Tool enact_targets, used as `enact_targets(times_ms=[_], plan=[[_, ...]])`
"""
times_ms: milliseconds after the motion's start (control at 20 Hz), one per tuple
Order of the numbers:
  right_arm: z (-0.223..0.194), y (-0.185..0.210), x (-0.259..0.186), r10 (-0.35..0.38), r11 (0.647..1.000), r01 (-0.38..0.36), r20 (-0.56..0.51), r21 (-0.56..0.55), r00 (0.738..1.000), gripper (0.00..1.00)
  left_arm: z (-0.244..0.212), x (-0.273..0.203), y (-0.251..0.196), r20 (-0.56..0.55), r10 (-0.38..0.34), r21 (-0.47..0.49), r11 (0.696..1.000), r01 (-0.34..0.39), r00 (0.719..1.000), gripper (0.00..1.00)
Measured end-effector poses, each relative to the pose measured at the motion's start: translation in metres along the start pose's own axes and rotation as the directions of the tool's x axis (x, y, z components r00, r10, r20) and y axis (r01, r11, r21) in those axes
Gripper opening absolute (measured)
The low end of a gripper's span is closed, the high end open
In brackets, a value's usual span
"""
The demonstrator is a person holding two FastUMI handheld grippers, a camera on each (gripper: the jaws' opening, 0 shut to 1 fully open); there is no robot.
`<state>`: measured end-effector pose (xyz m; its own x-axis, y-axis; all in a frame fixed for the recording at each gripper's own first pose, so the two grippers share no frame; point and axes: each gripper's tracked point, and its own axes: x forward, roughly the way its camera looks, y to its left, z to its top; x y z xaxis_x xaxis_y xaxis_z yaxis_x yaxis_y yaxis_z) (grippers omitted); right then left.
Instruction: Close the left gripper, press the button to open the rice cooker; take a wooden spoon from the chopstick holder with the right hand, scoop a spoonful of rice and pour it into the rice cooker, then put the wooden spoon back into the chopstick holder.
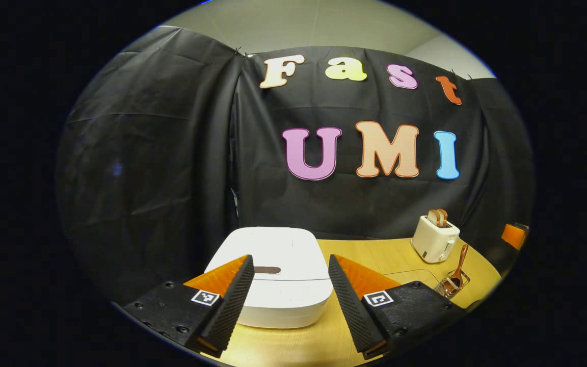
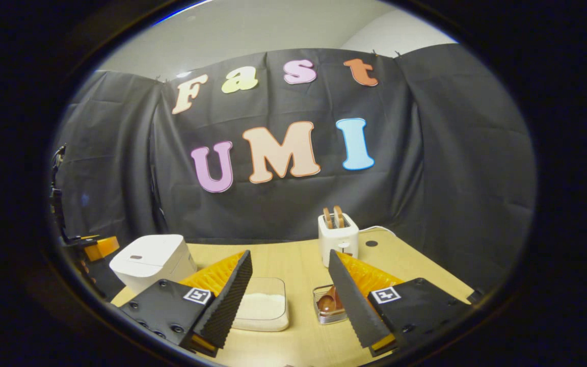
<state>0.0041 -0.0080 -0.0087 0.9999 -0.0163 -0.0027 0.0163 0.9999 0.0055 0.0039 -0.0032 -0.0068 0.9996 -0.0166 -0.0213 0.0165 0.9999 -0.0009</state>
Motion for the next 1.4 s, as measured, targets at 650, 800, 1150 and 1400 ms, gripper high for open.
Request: enact_targets(times_ms=[650,800,1150,1400], plan=[[-0.004,-0.002,0.005,-0.013,1.000,0.012,-0.016,-0.014,1.000,0.95,0.005,0.008,-0.003,-0.004,-0.014,0.059,0.998,0.015,1.000,0.50],[-0.005,-0.002,0.005,-0.016,1.000,0.016,-0.017,-0.015,1.000,0.95,0.005,0.009,-0.007,-0.005,-0.033,0.066,0.997,0.033,0.999,0.41],[-0.005,-0.009,0.004,-0.038,0.999,0.038,-0.015,-0.011,0.999,0.98,0.001,0.013,-0.014,-0.027,-0.042,0.056,0.997,0.043,0.999,0.09],[-0.006,-0.011,0.005,-0.046,0.999,0.046,-0.016,-0.012,0.999,0.99,-0.001,0.014,-0.015,-0.035,-0.055,0.057,0.997,0.057,0.998,0.00]])
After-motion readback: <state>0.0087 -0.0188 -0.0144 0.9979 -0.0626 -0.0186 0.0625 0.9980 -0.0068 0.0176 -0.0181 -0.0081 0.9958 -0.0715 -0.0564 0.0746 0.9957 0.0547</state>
